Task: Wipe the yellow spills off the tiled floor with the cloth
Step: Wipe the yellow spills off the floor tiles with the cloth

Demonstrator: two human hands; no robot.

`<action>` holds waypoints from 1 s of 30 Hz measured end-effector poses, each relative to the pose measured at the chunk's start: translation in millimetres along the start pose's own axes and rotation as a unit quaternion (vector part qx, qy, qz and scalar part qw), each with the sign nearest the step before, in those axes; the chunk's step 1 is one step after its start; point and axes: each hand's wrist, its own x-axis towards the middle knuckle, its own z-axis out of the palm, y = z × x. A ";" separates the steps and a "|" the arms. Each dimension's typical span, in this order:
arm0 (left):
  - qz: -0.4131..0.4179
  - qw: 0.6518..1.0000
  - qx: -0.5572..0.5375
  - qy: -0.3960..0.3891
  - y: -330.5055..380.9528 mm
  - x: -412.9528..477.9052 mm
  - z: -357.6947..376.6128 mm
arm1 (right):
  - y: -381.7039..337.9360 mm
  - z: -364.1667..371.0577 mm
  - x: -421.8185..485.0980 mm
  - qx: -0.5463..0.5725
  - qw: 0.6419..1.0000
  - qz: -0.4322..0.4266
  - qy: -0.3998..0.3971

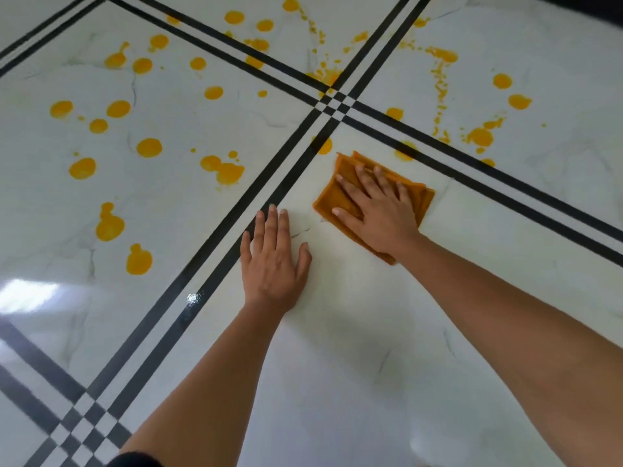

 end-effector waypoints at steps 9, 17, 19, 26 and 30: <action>-0.028 0.998 -0.036 -0.037 145.8 50.5 25.3 | 101.7 -12.9 -35.3 0.039 0.995 0.078 0.051; -0.169 0.976 -0.026 -0.131 192.5 77.1 27.0 | 152.3 -54.0 -38.8 0.059 0.992 0.113 -0.013; -0.127 0.981 -0.029 -0.143 192.5 82.9 27.2 | 158.3 -51.3 -33.3 0.071 0.988 0.135 0.015; 0.062 0.992 0.071 -0.089 201.5 177.0 37.4 | 186.2 -23.7 -16.8 0.077 0.961 0.257 0.064; 0.117 0.985 0.090 -0.084 214.0 181.1 45.7 | 208.6 -18.3 -9.3 0.073 0.948 0.295 0.091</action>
